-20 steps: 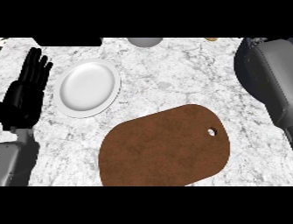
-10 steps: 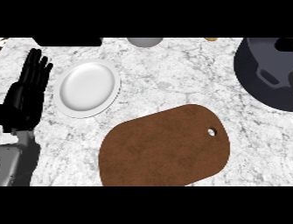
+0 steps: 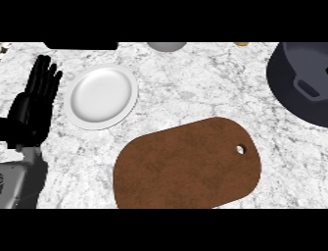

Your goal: Pick the sweet potato from the cutting board and place it in the pot

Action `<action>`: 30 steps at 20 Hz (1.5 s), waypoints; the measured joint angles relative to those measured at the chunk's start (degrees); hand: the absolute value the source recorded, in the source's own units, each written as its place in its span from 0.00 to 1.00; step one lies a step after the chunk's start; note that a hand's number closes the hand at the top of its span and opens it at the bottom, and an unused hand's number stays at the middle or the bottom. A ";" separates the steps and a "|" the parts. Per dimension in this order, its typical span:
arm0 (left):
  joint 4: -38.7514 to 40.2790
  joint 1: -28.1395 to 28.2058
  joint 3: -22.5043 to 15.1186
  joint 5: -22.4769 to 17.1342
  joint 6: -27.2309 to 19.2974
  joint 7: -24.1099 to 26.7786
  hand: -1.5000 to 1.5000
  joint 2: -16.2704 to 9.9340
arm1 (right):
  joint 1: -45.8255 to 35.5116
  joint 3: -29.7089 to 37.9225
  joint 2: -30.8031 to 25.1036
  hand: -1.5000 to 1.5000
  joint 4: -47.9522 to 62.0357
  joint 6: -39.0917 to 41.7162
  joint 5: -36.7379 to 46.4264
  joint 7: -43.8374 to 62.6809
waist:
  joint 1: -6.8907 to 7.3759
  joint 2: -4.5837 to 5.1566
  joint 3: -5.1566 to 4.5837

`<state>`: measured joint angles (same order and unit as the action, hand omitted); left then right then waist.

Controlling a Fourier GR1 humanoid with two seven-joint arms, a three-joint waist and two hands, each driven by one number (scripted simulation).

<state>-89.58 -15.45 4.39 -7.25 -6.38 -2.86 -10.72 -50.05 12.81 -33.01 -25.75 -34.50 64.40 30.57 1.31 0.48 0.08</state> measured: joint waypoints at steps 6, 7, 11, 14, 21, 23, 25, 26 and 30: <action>0.24 -1.51 0.33 -0.42 0.43 -1.07 0.50 -0.34 | -0.27 7.06 -0.41 0.00 5.30 3.65 -8.98 -7.13 | 0.28 0.25 0.09; 0.74 -1.86 0.54 -0.46 0.56 -0.81 0.50 -0.43 | -0.21 8.00 -0.15 0.00 5.98 4.12 -10.30 -8.92 | 0.32 0.30 0.08; 0.96 -2.62 0.17 0.01 0.35 -0.88 0.50 -0.10 | 0.35 10.71 0.11 0.00 7.90 5.00 -14.17 -17.54 | 0.63 0.42 0.12; 1.41 -2.90 0.11 0.26 0.28 -0.93 0.50 0.02 | 0.08 12.49 0.01 0.00 7.82 3.88 -16.52 -23.04 | 0.64 0.40 0.13; 3.29 -3.30 1.05 -0.06 0.77 -0.21 0.50 -0.26 | -1.54 19.40 1.68 0.00 4.69 -0.66 -25.13 -30.49 | 0.05 0.13 0.05; 3.10 -2.93 0.93 0.16 0.61 0.08 0.50 -0.02 | -1.62 21.90 1.39 0.00 4.31 -1.31 -28.04 -32.26 | 0.13 0.15 0.06; 2.48 -1.97 0.95 0.09 0.78 0.36 0.50 0.05 | -0.76 24.39 1.55 0.00 3.35 -1.58 -31.28 -34.57 | -0.06 0.02 0.05; 2.04 -1.80 1.06 -0.09 0.86 -0.18 0.50 -0.11 | -0.33 25.46 1.12 0.00 2.79 -1.10 -32.78 -35.60 | -0.19 -0.05 0.05; 1.15 -1.30 0.88 0.60 0.15 -0.52 0.50 0.17 | 2.47 29.13 -0.62 0.00 0.71 0.18 -38.11 -40.88 | -0.57 -0.19 0.03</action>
<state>-88.43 -16.75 5.27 -6.65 -6.23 -3.38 -10.56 -47.57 41.94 -33.63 -25.04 -34.31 26.29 -10.31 0.74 0.29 0.11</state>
